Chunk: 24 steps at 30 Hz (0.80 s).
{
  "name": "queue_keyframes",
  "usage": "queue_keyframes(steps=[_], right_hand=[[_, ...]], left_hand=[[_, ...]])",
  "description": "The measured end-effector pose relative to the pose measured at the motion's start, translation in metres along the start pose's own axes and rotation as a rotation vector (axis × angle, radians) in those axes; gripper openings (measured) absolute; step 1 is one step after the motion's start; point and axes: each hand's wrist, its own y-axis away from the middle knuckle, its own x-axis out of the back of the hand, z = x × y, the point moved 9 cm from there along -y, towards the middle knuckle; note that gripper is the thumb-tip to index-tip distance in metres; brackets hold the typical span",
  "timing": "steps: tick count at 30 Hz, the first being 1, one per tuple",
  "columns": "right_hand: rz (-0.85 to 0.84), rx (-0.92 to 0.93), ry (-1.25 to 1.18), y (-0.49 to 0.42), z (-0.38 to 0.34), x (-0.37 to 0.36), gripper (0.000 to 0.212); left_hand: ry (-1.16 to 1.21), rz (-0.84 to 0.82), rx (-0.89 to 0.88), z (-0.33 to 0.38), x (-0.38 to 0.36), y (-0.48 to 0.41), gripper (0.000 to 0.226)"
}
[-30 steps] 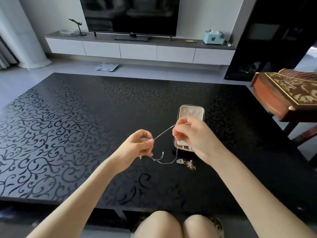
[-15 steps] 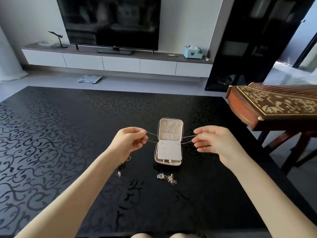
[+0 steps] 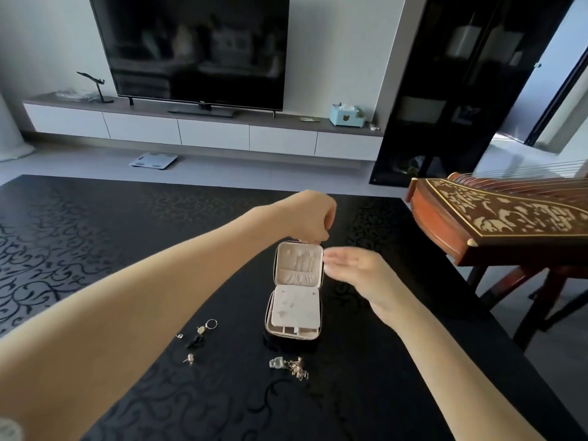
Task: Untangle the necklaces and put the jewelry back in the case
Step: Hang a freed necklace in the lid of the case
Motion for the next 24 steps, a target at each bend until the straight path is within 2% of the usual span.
queue_keyframes(steps=[3,7,10,14,16,18,21,24], right_hand=[[0.043,0.049,-0.004,-0.017,-0.022,0.004,0.008],[0.045,0.080,0.100,-0.034,-0.032,0.000,0.010],[0.014,0.142,0.119,-0.040,-0.038,-0.006,0.021],[0.002,0.142,0.220,-0.049,-0.041,-0.008,0.009],[0.001,0.139,0.182,-0.054,-0.043,-0.004,0.011],[-0.037,0.124,0.033,-0.057,-0.047,-0.001,0.011],[-0.102,0.089,-0.272,-0.065,-0.056,0.002,0.009],[-0.128,0.082,-0.359,-0.074,-0.062,0.008,0.017]], left_hand=[[0.023,0.037,0.010,-0.007,-0.002,-0.006,0.017],[0.109,0.082,0.031,-0.021,0.004,-0.007,0.019],[0.092,0.045,0.016,-0.023,0.003,-0.007,0.020],[0.064,0.058,-0.003,-0.026,0.007,-0.013,0.021],[0.083,0.102,-0.006,-0.028,0.012,-0.014,0.022],[0.145,0.144,-0.021,-0.030,0.017,-0.015,0.023],[0.252,0.331,0.003,-0.050,0.025,-0.014,0.023],[0.295,0.624,0.148,-0.087,0.013,-0.002,0.017]])
